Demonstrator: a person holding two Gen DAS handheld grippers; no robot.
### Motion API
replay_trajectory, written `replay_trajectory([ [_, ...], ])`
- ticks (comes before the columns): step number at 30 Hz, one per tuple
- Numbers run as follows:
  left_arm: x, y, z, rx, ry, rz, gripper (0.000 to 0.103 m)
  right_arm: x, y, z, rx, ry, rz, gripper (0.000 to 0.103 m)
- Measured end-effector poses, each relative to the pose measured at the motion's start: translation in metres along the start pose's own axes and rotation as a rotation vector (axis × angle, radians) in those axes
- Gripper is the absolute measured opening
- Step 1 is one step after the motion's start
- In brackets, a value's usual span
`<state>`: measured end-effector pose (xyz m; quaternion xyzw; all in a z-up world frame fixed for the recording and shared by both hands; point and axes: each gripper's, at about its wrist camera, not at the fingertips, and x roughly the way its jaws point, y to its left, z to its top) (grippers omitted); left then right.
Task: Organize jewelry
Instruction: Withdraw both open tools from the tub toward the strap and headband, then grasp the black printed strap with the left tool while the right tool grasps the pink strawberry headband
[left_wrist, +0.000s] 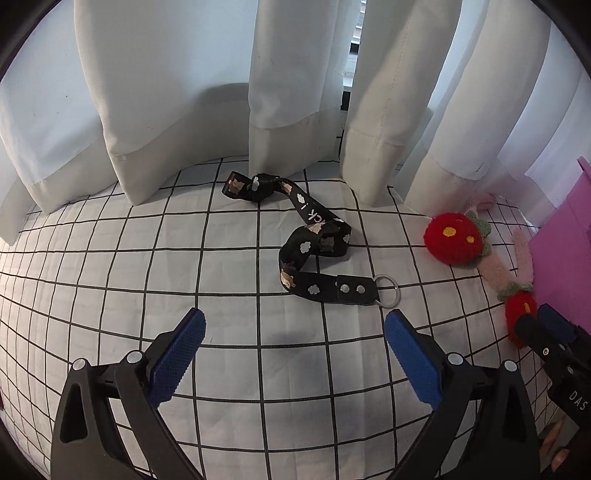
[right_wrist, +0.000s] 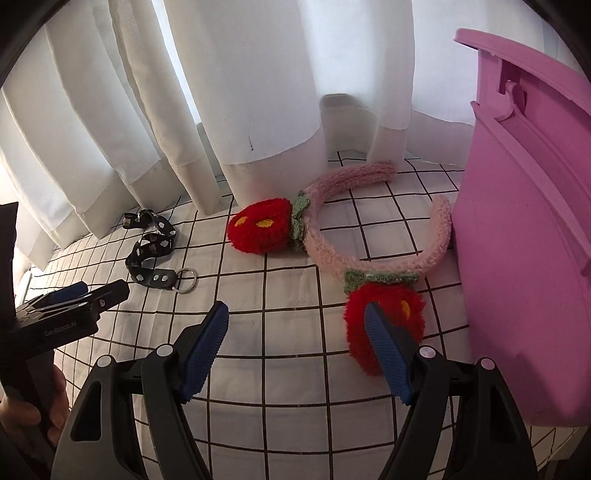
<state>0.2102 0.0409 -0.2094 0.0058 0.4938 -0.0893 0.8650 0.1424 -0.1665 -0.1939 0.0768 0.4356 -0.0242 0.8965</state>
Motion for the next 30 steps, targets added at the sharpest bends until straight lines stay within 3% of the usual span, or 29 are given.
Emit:
replay_trajectory([
  [22,0.062,-0.007,0.028,-0.006,0.019,0.053,0.096,0.064,-0.002,0.041,-0.15,0.046,-0.048,0.073],
  [30,0.078,-0.023,0.038,0.031,-0.03,0.075,0.098,0.089,-0.008,0.042,-0.175,0.074,-0.074,0.074],
])
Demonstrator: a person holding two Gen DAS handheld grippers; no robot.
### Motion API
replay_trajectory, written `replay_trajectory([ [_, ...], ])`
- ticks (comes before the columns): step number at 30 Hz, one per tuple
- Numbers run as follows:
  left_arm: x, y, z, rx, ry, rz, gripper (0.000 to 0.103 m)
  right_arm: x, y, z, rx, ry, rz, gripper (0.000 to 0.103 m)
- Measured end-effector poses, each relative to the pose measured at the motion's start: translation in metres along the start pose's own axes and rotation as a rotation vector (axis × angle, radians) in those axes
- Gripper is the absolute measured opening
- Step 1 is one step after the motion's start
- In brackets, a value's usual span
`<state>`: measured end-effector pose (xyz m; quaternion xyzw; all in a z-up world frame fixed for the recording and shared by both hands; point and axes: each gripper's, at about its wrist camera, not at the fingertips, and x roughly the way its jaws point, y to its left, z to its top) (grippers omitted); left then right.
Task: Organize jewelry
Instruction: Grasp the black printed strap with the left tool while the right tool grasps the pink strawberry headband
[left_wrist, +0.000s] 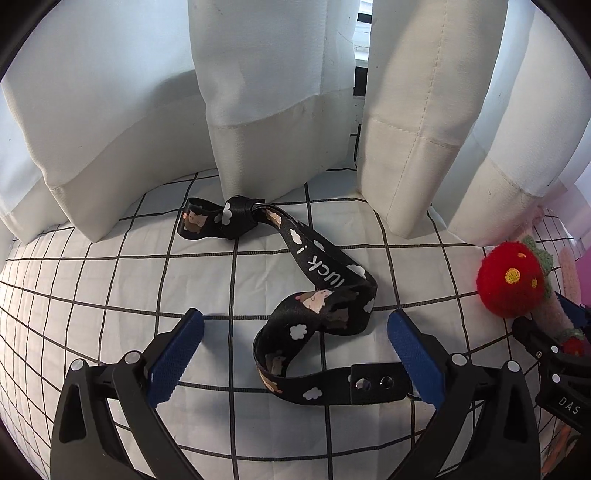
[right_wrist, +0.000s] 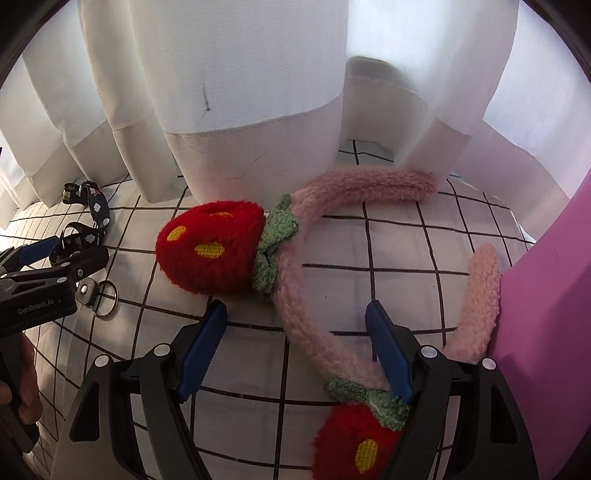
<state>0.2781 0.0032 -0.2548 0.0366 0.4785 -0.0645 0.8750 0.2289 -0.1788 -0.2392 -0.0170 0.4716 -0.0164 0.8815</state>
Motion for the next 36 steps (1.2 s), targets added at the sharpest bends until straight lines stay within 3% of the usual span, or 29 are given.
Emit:
replay_trajectory([
  [5,0.005,-0.004,0.008,0.009,-0.034,0.003,0.097,0.003,-0.001,0.002,-0.006,-0.038,0.005,0.077],
  [7,0.004,-0.008,0.007,0.015,-0.045,-0.003,0.091,0.003,0.0,0.001,-0.009,-0.043,0.009,0.075],
  [8,0.002,-0.01,0.007,0.023,-0.051,-0.012,0.088,0.002,0.001,0.0,-0.012,-0.048,0.014,0.069],
  [9,-0.002,-0.014,0.002,0.034,-0.057,-0.02,0.079,0.001,0.004,-0.001,-0.021,-0.053,0.015,0.065],
  [11,-0.008,-0.016,-0.003,0.054,-0.065,-0.039,0.066,-0.001,0.011,-0.002,-0.041,-0.058,0.015,0.043],
  [12,-0.011,-0.016,-0.004,0.059,-0.067,-0.048,0.058,-0.001,0.014,-0.001,-0.05,-0.059,0.016,0.037],
  [13,-0.012,-0.017,-0.005,0.061,-0.068,-0.057,0.048,-0.001,0.017,-0.001,-0.063,-0.058,0.012,0.023],
  [14,-0.014,-0.017,-0.006,0.063,-0.07,-0.072,0.043,-0.001,0.023,-0.001,-0.077,-0.055,0.008,0.017],
  [16,-0.017,-0.021,-0.008,0.073,-0.066,-0.107,0.018,-0.001,0.029,-0.002,-0.097,-0.051,0.011,0.012],
  [18,-0.021,-0.028,-0.012,0.095,-0.065,-0.086,0.007,-0.001,0.033,-0.004,-0.087,-0.052,0.025,0.011],
  [27,-0.048,0.0,-0.037,0.087,-0.085,-0.108,0.005,-0.023,0.024,-0.017,0.048,-0.074,0.136,0.011],
  [36,-0.099,0.028,-0.037,0.039,-0.119,-0.164,0.005,-0.069,0.045,-0.027,0.098,-0.104,0.251,0.011],
])
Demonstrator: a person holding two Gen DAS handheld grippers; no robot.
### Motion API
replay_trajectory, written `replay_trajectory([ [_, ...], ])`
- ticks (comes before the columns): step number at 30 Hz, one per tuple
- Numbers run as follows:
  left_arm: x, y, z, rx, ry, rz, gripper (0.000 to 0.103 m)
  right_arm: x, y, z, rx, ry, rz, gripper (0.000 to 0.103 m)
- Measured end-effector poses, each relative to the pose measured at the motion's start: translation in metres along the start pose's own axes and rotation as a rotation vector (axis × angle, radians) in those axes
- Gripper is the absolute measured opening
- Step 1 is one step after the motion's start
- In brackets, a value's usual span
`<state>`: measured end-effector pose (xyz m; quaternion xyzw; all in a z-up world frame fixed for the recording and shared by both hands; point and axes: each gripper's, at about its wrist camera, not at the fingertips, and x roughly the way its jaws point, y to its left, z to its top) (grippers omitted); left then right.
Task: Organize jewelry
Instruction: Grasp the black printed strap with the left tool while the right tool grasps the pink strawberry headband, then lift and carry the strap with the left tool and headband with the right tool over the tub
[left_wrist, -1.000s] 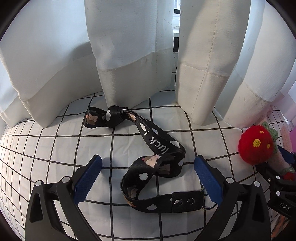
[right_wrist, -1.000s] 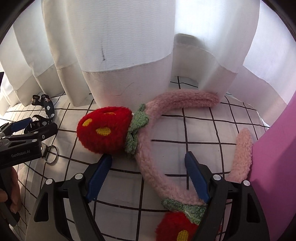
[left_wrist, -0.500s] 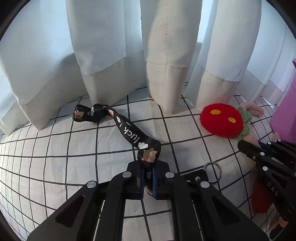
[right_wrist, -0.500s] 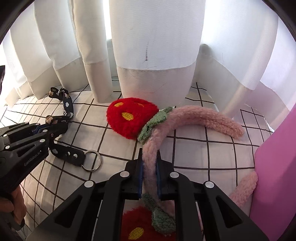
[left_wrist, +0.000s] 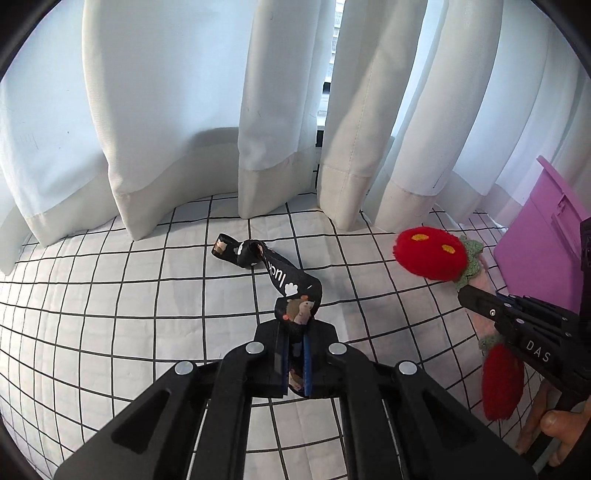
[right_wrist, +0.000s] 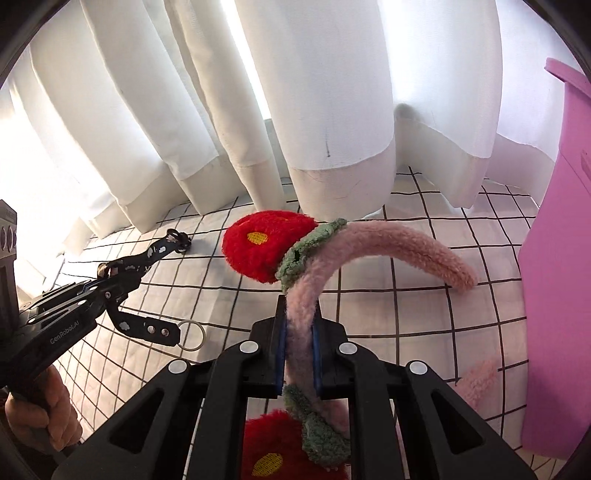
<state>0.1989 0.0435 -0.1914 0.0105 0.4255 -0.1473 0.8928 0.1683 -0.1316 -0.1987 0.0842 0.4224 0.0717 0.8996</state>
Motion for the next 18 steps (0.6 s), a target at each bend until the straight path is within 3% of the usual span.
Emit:
replay_trajectory([
  [11,-0.083,0.027,0.002,-0.047,-0.053,-0.035,0.005,-0.065,0.037,0.012,0.004,-0.055,0.073,0.011],
  [18,-0.137,0.027,0.018,-0.039,-0.152,-0.048,0.005,-0.12,0.064,0.02,-0.023,-0.141,0.092,0.011],
])
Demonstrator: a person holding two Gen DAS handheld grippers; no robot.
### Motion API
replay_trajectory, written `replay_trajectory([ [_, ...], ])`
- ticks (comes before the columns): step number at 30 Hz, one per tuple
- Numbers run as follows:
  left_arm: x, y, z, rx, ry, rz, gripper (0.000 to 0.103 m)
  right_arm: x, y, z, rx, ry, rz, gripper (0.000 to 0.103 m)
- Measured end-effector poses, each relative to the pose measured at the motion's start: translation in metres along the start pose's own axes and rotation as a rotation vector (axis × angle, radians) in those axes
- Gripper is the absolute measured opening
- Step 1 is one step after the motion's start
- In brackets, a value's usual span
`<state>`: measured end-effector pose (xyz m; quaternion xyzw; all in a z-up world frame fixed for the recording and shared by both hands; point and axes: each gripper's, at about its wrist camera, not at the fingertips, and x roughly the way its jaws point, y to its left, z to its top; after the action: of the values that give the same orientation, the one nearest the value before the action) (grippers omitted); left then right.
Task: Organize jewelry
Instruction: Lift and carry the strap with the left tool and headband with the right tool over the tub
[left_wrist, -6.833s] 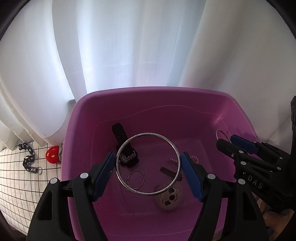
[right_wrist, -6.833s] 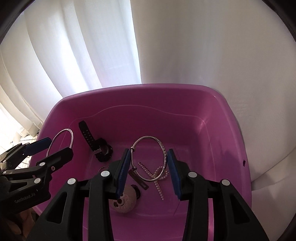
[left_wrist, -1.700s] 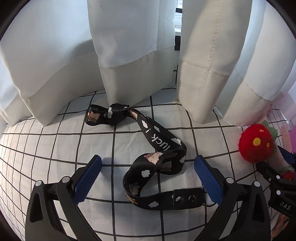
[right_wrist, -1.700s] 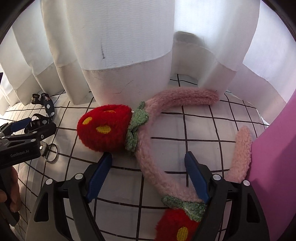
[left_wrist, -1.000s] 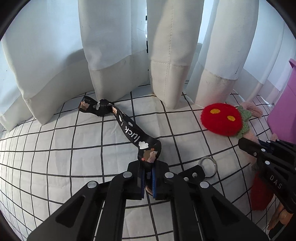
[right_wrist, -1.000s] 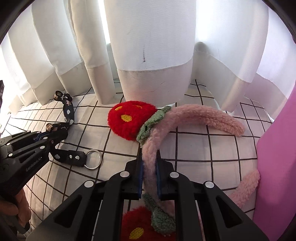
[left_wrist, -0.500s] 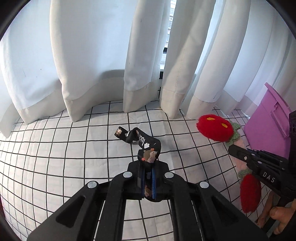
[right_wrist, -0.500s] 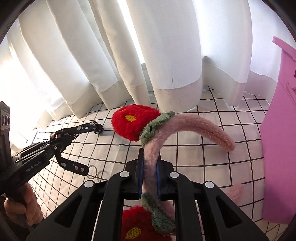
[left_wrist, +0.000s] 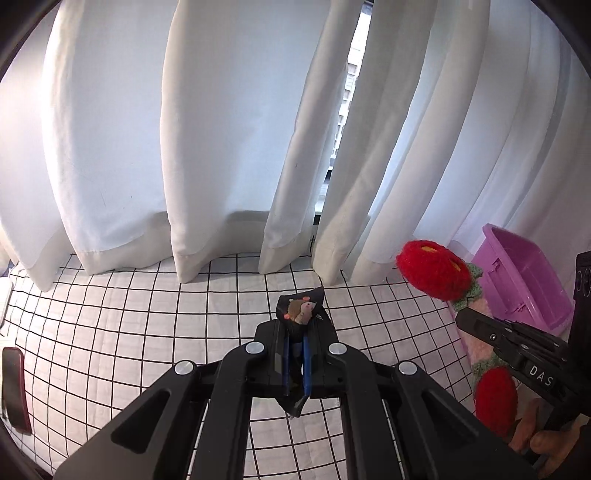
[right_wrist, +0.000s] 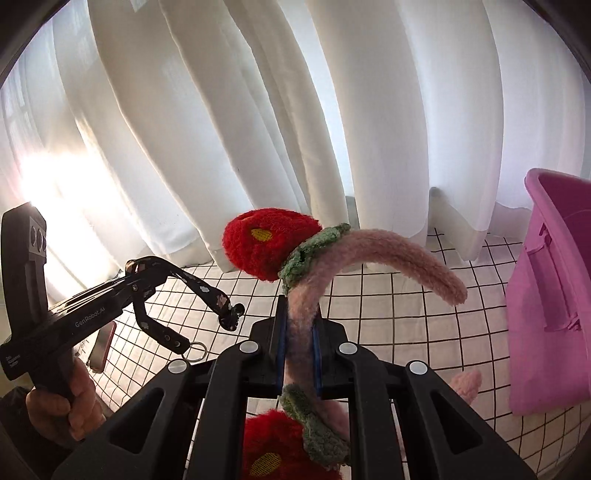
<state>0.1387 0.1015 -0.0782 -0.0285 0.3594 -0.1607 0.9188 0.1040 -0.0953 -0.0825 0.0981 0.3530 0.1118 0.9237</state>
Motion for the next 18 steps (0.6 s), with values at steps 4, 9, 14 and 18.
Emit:
replay_trajectory([
  [4,-0.022,-0.009,0.017,0.016,-0.05,-0.015,0.005,-0.032,0.004,0.013,-0.006,-0.055,-0.014,0.011],
  [9,-0.036,-0.038,0.033,0.052,-0.095,-0.073,0.005,-0.072,-0.005,0.024,-0.007,-0.127,-0.053,0.011],
  [14,-0.04,-0.088,0.045,0.1,-0.118,-0.156,0.006,-0.108,-0.033,0.027,0.006,-0.189,-0.108,0.011],
  [18,-0.034,-0.139,0.05,0.133,-0.124,-0.213,0.005,-0.133,-0.074,0.027,0.048,-0.212,-0.137,0.011],
])
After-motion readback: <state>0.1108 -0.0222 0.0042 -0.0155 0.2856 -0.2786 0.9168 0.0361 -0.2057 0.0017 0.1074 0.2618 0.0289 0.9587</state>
